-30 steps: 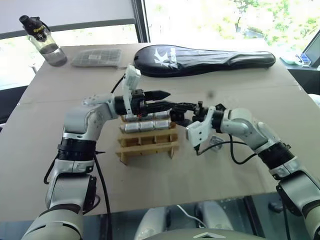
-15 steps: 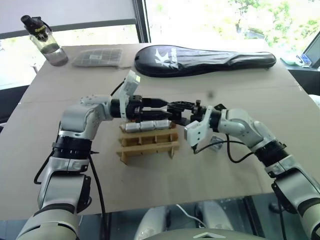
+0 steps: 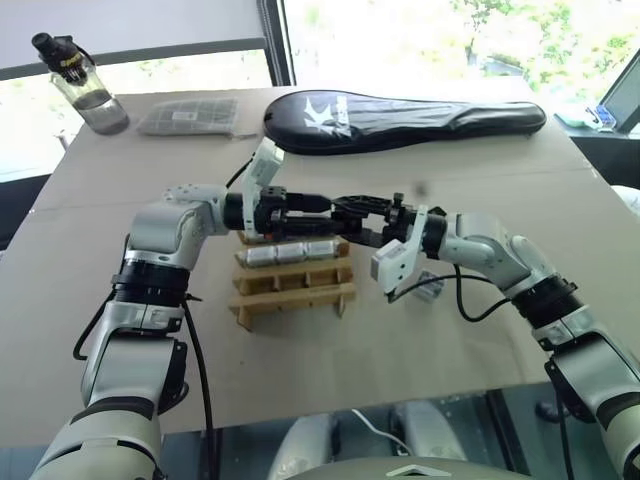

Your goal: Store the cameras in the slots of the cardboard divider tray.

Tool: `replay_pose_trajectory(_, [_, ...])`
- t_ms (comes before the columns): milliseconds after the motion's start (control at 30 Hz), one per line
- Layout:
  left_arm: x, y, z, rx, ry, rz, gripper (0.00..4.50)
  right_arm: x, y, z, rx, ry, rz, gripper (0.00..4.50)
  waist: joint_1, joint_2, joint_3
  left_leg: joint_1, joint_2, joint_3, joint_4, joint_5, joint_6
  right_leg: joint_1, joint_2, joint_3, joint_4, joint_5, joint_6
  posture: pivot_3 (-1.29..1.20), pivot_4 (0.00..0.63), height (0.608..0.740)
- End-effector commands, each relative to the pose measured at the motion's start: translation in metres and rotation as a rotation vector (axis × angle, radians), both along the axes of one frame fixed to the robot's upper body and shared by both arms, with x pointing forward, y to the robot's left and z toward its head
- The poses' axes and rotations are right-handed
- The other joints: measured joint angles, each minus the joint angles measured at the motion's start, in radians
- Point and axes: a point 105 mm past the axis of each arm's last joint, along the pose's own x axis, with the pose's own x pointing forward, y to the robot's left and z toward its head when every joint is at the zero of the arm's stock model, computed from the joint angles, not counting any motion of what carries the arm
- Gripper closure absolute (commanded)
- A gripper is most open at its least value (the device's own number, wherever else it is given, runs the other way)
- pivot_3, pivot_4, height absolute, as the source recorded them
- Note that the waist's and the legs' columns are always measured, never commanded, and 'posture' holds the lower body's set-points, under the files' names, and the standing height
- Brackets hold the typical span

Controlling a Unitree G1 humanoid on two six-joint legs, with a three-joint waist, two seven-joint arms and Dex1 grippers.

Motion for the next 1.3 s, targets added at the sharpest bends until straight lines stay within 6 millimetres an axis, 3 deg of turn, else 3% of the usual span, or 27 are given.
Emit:
replay_pose_trajectory(33, [-0.003, 0.0, 0.012, -0.026, -0.042, -0.02, 1.34, -0.003, -0.002, 0.013, 0.036, -0.038, 0.023, 2.48, -0.002, 0.0, 0.0, 0.0, 0.0, 0.0, 0.0, 0.0, 0.0, 0.0, 0.0, 0.0, 0.0, 0.0, 0.0, 0.0, 0.15, 0.74])
replay_pose_trajectory(67, [-0.005, -0.001, 0.013, -0.034, -0.039, -0.026, 1.34, -0.004, -0.002, 0.012, 0.035, -0.034, 0.027, 2.48, -0.002, 0.0, 0.0, 0.0, 0.0, 0.0, 0.0, 0.0, 0.0, 0.0, 0.0, 0.0, 0.0, 0.0, 0.0, 0.0, 0.15, 0.74])
replay_pose_trajectory(167, [-0.007, -0.003, 0.014, -0.047, -0.031, -0.039, 2.13, -0.006, -0.002, 0.008, 0.03, -0.026, 0.037, 2.48, -0.002, 0.0, 0.0, 0.0, 0.0, -0.001, 0.0, 0.0, 0.0, 0.0, 0.0, 0.0, 0.0, 0.0, 0.0, 0.0, 0.15, 0.74])
replay_pose_trajectory(233, [-0.008, -0.003, 0.015, -0.052, -0.027, -0.045, 3.17, -0.007, 0.0, 0.007, 0.029, -0.024, 0.042, 2.48, -0.002, 0.0, 0.0, 0.0, 0.0, -0.001, 0.0, 0.0, 0.0, 0.0, 0.0, 0.0, 0.0, 0.0, 0.0, 0.0, 0.15, 0.74])
replay_pose_trajectory(300, [-0.008, -0.002, 0.014, -0.052, -0.025, -0.049, 3.82, -0.008, 0.001, 0.007, 0.032, -0.021, 0.043, 2.48, -0.002, 0.0, 0.0, 0.0, -0.001, -0.001, 0.0, 0.0, 0.0, 0.0, 0.0, 0.0, 0.0, 0.0, 0.0, 0.0, 0.15, 0.74])
replay_pose_trajectory(600, [-0.007, -0.001, 0.013, -0.04, -0.039, -0.045, 3.82, -0.008, -0.003, 0.001, 0.042, 0.055, 0.03, 2.48, -0.002, 0.0, 0.0, 0.0, -0.002, -0.003, 0.0, 0.0, 0.0, 0.0, 0.0, 0.001, 0.0, 0.0, 0.0, 0.0, 0.15, 0.74])
replay_pose_trajectory(767, [-0.01, 0.011, 0.011, -0.026, -0.089, -0.039, 3.82, -0.007, -0.01, 0.005, 0.082, 0.1, -0.008, 0.23, -0.002, 0.0, 0.0, 0.0, -0.004, -0.006, 0.0, 0.0, 0.0, 0.0, -0.001, 0.0, 0.0, 0.0, 0.0, 0.0, 0.15, 0.74])
replay_pose_trajectory(900, [-0.006, 0.04, 0.005, 0.018, -0.18, 0.051, 3.82, -0.006, -0.039, 0.001, 0.151, 0.272, -0.073, 0.1, -0.001, 0.0, 0.0, 0.0, -0.004, -0.009, 0.0, 0.0, 0.0, 0.0, -0.001, 0.001, 0.0, 0.0, 0.0, 0.0, 0.15, 0.74])
replay_pose_trajectory(1133, [-0.015, 0.098, 0.0, 0.038, -0.24, 0.114, 3.82, -0.012, -0.107, 0.008, 0.572, 0.832, -0.222, 0.1, 0.011, 0.0, 0.0, -0.001, -0.005, -0.012, -0.001, 0.0, 0.0, 0.0, -0.002, -0.001, 0.0, 0.0, 0.0, 0.0, 0.15, 0.74])
replay_pose_trajectory(1233, [-0.025, 0.118, -0.011, 0.034, -0.227, 0.138, 3.82, -0.032, -0.142, -0.01, 0.694, 1.075, -0.25, 0.1, 0.028, 0.0, 0.0, -0.001, -0.006, -0.012, -0.001, 0.0, 0.0, 0.001, -0.003, -0.001, 0.0, 0.0, 0.0, 0.0, 0.15, 0.74])
replay_pose_trajectory(1300, [-0.032, 0.122, -0.017, 0.038, -0.222, 0.127, 3.82, -0.057, -0.149, -0.025, 0.699, 1.228, -0.218, 0.1, 0.032, 0.0, 0.0, -0.002, -0.006, -0.013, -0.003, 0.0, 0.001, 0.001, -0.003, -0.001, -0.001, 0.0, 0.0, 0.0, 0.15, 0.74])
